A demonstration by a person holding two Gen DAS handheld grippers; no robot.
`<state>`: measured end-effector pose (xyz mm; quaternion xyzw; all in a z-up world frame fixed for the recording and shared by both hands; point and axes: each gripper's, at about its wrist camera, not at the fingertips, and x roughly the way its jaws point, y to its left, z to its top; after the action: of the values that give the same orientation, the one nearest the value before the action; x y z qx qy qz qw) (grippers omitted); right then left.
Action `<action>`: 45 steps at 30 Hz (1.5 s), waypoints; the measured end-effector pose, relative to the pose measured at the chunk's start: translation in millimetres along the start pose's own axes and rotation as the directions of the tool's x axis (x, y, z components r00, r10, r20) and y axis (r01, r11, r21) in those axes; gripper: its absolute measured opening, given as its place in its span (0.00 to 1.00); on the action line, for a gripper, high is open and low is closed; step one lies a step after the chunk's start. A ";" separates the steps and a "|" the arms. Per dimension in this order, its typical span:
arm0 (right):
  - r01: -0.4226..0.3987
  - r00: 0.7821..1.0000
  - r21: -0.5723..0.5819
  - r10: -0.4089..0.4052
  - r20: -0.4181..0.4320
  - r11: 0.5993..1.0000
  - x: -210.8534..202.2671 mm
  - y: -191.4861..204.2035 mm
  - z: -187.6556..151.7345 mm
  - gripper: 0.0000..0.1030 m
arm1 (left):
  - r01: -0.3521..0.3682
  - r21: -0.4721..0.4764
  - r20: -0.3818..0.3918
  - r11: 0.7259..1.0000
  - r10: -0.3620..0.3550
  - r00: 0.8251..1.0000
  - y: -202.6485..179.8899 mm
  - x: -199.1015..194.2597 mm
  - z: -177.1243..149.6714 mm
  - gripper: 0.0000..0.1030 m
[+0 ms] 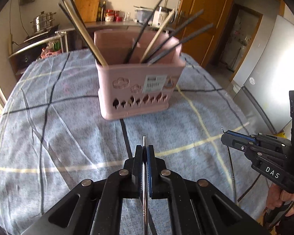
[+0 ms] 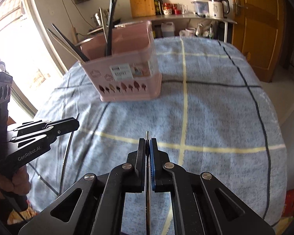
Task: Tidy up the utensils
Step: 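Carry the left gripper's metal chopstick toward the basket while the right gripper carries its own, then lower both metal chopsticks into the pink basket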
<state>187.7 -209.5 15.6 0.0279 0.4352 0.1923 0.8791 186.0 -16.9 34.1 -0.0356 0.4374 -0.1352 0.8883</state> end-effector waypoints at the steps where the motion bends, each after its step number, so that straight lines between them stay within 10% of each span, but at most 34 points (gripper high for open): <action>1: -0.007 1.000 -0.003 0.007 0.023 1.000 -7.2 1.9 6.1 0.04 | 0.004 0.000 0.015 1.000 -0.004 1.000 0.2 -5.7 3.8 0.03; 15: -0.016 0.978 -0.048 0.026 0.208 0.999 -64.2 16.0 49.3 0.04 | 0.009 0.022 0.179 1.000 -0.012 0.984 3.1 -65.8 46.3 0.03; 45: -0.050 0.959 -0.108 0.078 0.273 0.993 -88.8 38.5 62.4 0.03 | 0.039 0.010 0.220 0.999 -0.040 0.975 8.3 -112.5 57.0 0.03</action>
<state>175.4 -198.7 129.7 0.0244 0.2968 0.2366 0.9248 167.2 18.5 154.0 -0.0564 0.3350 -0.1492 0.9286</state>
